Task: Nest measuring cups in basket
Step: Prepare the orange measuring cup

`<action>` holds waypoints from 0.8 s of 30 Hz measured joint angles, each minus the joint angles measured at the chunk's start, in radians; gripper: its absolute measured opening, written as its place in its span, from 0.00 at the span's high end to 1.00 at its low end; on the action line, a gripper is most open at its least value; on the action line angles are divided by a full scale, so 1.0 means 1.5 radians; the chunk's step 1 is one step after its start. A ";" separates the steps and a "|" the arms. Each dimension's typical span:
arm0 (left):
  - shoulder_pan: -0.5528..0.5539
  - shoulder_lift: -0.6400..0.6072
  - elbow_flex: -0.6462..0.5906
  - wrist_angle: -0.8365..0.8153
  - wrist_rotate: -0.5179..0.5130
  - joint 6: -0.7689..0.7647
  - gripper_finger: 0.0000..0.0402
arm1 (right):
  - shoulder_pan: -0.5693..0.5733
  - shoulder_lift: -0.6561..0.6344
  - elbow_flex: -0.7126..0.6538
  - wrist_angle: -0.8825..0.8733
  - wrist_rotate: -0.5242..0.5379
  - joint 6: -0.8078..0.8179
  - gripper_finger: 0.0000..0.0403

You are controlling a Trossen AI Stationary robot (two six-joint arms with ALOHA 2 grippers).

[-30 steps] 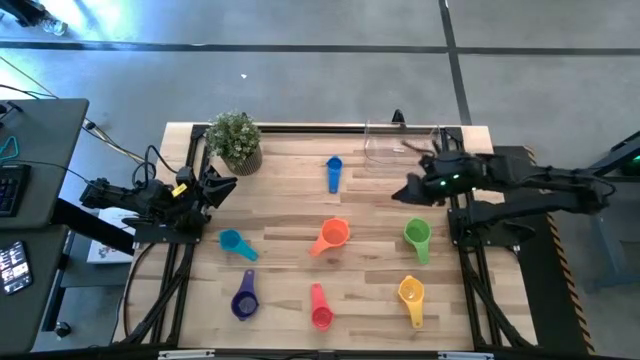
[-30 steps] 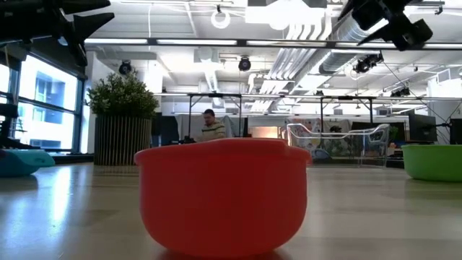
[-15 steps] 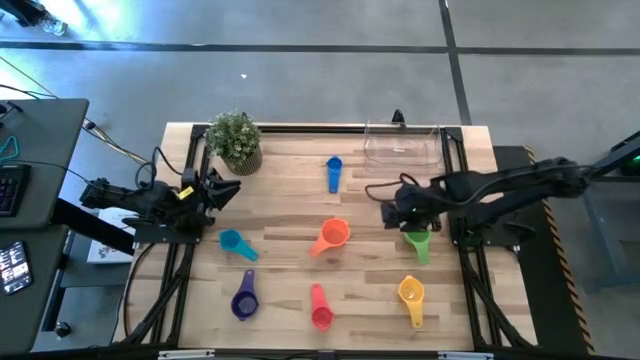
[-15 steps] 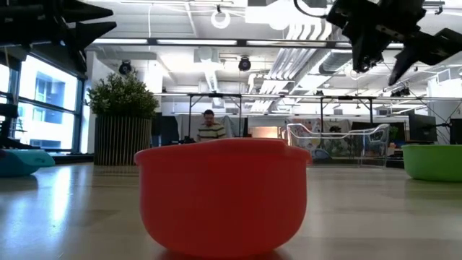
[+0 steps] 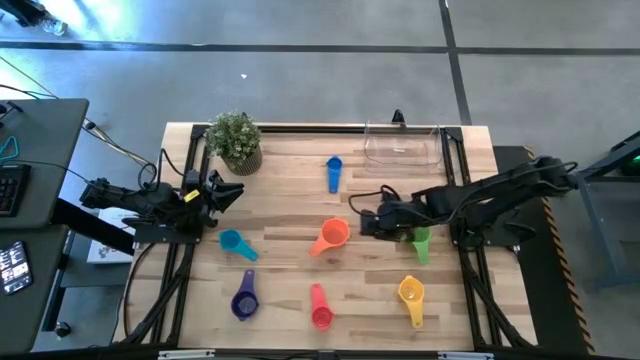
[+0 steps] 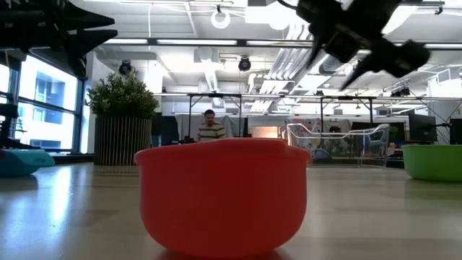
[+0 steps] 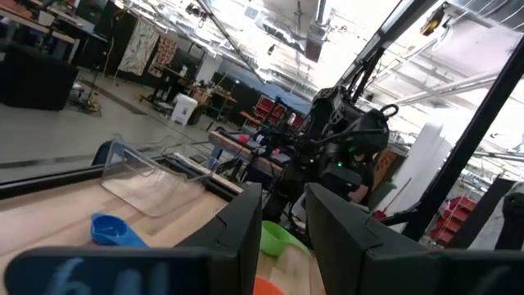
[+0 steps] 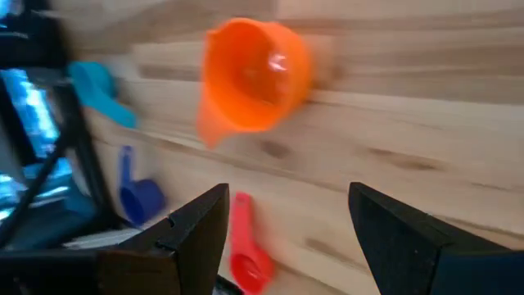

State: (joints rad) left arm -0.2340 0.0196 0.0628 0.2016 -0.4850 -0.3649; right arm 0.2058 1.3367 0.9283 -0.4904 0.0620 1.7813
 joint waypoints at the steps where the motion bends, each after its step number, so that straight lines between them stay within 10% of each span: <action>1: 0.000 0.000 0.000 0.000 0.000 0.000 0.78 | 0.000 0.013 0.000 0.023 0.006 0.000 0.40; 24: 0.000 0.000 0.000 -0.002 0.003 0.000 0.78 | -0.077 0.297 0.214 -0.152 -0.005 -0.120 0.40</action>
State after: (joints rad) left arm -0.2342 0.0194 0.0628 0.1982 -0.4812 -0.3651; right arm 0.0904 1.7827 1.2495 -0.7189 0.0540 1.6015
